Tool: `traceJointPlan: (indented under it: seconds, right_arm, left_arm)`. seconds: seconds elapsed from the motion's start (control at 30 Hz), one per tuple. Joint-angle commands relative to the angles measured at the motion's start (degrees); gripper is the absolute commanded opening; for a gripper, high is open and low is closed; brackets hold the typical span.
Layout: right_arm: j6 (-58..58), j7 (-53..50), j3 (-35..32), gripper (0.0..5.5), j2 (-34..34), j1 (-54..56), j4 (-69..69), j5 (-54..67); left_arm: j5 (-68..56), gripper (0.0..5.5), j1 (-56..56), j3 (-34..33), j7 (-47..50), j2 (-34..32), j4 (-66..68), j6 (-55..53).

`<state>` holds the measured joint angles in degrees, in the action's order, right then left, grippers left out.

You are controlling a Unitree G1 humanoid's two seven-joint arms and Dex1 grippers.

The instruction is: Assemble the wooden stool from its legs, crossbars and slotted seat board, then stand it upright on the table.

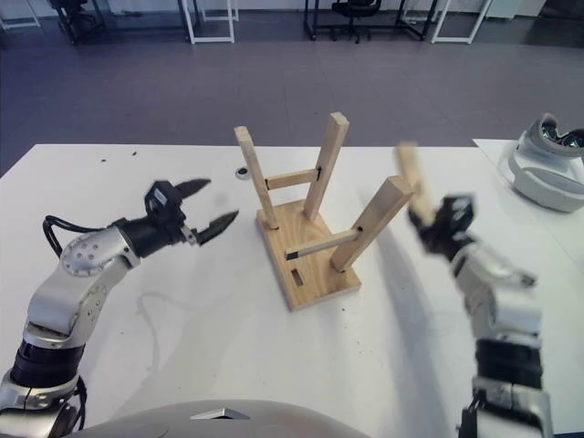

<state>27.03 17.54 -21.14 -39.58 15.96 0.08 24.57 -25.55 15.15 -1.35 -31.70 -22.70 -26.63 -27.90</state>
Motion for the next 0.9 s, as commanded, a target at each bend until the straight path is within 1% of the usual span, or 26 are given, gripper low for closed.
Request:
traceJointPlan:
  seconds: [0.03, 0.13, 0.23, 0.37, 0.57, 0.7, 0.77, 0.9]
  right_arm:
    - [-8.99, 9.04, 9.35, 2.07, -2.46, 9.17, -10.24, -4.13]
    - [-15.08, 16.12, 16.77, 2.07, -2.01, 17.14, -15.81, -6.27]
    - [-17.82, 20.75, 20.48, 2.07, -0.23, 21.83, -18.60, -5.65]
    - [-17.05, 22.77, 20.26, 2.07, 2.32, 21.37, -21.77, -2.08]
    - [-15.74, 22.69, 19.77, 2.07, 3.18, 21.60, -21.90, -1.43]
    - [-16.27, 22.18, 19.90, 2.07, 3.05, 21.58, -21.35, -3.40]
    - [-16.69, 21.73, 20.00, 2.07, 3.19, 21.62, -21.29, -4.29]
    - [-17.38, 21.82, 20.25, 2.07, 3.47, 21.82, -20.89, -6.04]
  left_arm:
    - [-17.48, 4.36, 14.86, -8.19, 7.52, 11.24, 4.56, -2.18]
    - [-25.93, 4.36, 27.21, -10.54, 10.89, 16.71, 11.17, -2.29]
    - [-29.21, 4.36, 33.78, -11.17, 11.19, 18.22, 14.91, -1.85]
    - [-30.67, 3.57, 34.29, -11.24, 11.40, 18.34, 15.53, -2.04]
    - [-30.94, 2.33, 32.36, -10.67, 11.05, 17.78, 14.50, -1.85]
    - [-31.89, 1.55, 31.96, -10.86, 11.61, 17.90, 13.88, -2.04]
    - [-31.90, 1.30, 31.97, -10.46, 11.72, 17.77, 13.74, -2.05]
    - [-32.36, 1.22, 32.22, -10.46, 12.00, 17.49, 13.91, -1.95]
